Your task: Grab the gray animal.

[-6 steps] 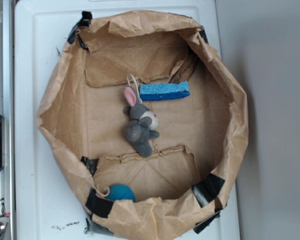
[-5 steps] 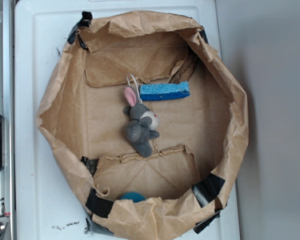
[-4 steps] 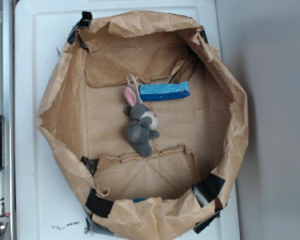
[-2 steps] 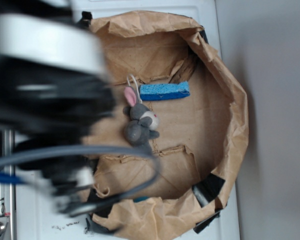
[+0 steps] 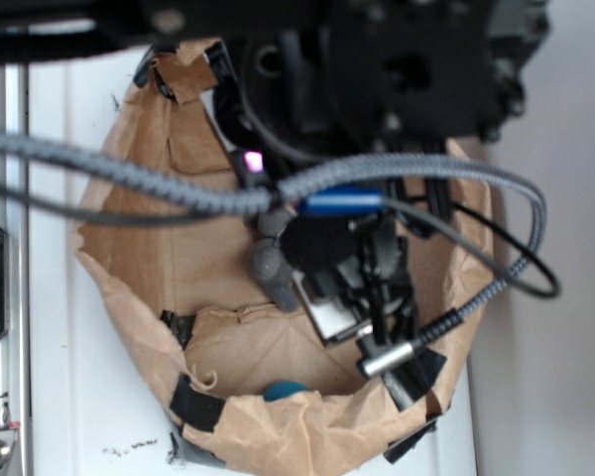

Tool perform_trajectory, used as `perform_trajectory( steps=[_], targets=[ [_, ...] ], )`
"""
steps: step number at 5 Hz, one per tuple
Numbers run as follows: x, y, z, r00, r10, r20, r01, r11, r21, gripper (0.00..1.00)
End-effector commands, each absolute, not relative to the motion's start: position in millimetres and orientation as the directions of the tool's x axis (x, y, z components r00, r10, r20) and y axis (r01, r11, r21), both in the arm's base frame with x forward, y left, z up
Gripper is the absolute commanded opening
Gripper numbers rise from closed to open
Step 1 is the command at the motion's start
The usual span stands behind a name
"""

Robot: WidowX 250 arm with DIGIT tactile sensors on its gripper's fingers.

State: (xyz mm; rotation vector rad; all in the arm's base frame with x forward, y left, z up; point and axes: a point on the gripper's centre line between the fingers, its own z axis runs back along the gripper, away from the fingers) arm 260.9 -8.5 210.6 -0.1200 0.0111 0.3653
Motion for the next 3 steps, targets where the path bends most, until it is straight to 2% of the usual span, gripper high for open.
perform_trajectory(
  steps=[1, 2, 3],
  targets=[
    [252, -2, 179, 0.904, 0.427, 0.008, -0.425, 0.901, -0.082, 1.0],
    [236, -4, 135, 0.848, 0.529, 0.025, -0.527, 0.848, -0.06, 1.0],
    [238, -14, 104, 0.808, 0.588, 0.033, -0.586, 0.809, -0.049, 1.0]
  ],
)
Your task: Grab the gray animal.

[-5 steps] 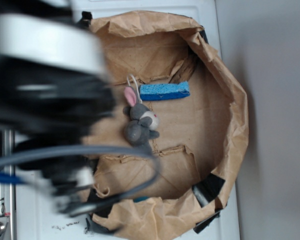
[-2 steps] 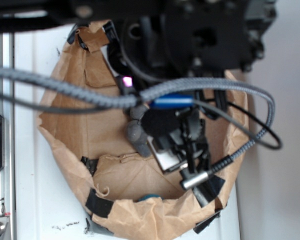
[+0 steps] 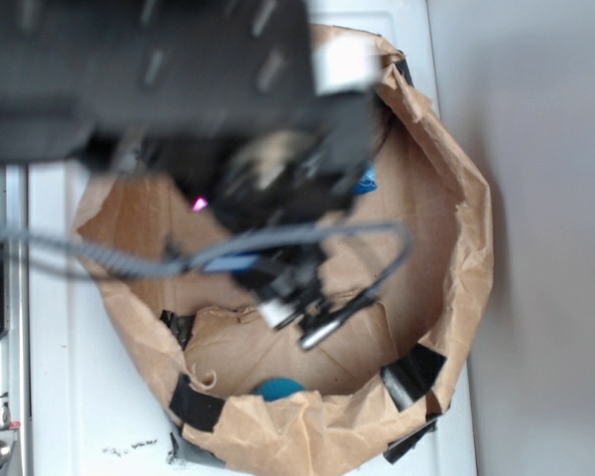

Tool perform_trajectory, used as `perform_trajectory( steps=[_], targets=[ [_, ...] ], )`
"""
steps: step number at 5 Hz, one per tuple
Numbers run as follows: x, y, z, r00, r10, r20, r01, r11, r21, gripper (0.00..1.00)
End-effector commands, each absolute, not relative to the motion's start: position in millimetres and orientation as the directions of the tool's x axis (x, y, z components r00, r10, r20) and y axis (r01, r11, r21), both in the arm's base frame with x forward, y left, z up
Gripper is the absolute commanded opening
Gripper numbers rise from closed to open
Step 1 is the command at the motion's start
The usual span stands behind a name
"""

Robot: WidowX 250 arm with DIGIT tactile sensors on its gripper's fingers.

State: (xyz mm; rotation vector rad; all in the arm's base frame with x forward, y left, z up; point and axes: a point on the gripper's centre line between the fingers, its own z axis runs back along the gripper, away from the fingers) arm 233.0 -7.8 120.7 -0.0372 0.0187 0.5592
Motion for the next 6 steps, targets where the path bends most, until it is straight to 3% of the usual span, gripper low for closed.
perform_trajectory(
  steps=[1, 2, 3, 4, 6],
  targets=[
    [254, -18, 80, 0.798, 0.595, 0.098, -0.594, 0.803, -0.042, 1.0],
    [274, -5, 85, 0.774, 0.622, 0.118, -0.617, 0.783, -0.078, 1.0],
    [289, 11, 71, 0.758, 0.637, 0.142, -0.638, 0.769, -0.042, 1.0],
    [287, 13, 52, 0.754, 0.632, 0.179, -0.646, 0.763, 0.03, 0.0],
    [276, 13, 48, 0.763, 0.612, 0.206, -0.632, 0.773, 0.046, 0.0]
  ],
)
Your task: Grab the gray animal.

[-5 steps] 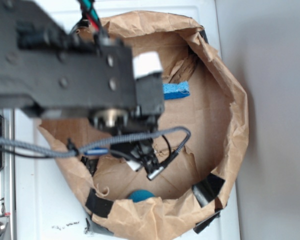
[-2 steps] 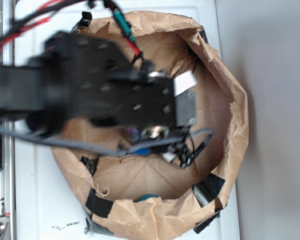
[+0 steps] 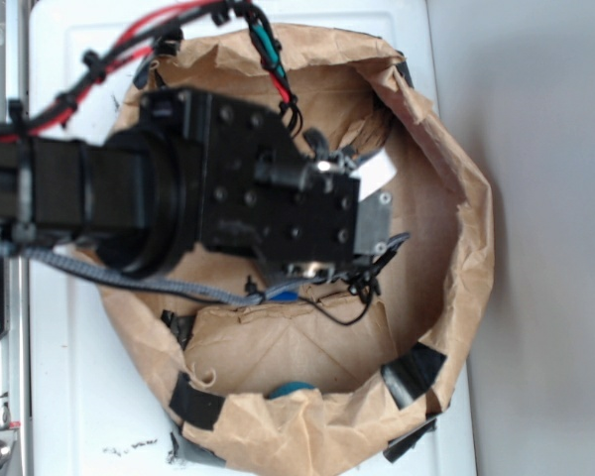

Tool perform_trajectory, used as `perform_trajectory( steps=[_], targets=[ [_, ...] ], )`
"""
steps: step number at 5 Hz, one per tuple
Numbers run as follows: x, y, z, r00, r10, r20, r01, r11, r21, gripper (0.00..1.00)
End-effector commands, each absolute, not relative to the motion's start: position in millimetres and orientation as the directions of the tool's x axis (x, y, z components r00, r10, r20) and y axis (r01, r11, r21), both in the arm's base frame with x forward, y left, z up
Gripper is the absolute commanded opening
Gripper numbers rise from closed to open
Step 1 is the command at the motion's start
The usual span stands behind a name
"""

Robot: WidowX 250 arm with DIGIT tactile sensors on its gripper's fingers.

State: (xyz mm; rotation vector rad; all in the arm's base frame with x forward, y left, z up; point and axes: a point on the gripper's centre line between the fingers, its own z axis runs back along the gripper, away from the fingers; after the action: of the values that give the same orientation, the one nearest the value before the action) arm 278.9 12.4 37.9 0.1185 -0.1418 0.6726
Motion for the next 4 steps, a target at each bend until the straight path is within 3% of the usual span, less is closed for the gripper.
perform_trajectory(
  steps=[1, 3, 4],
  targets=[
    [278, 13, 58, 0.757, 0.623, 0.198, -0.638, 0.77, 0.019, 0.0],
    [278, 19, 121, 0.807, 0.559, 0.191, -0.546, 0.829, -0.119, 0.0],
    [274, 23, 145, 0.902, 0.354, 0.247, -0.309, 0.929, -0.203, 0.0]
  ],
)
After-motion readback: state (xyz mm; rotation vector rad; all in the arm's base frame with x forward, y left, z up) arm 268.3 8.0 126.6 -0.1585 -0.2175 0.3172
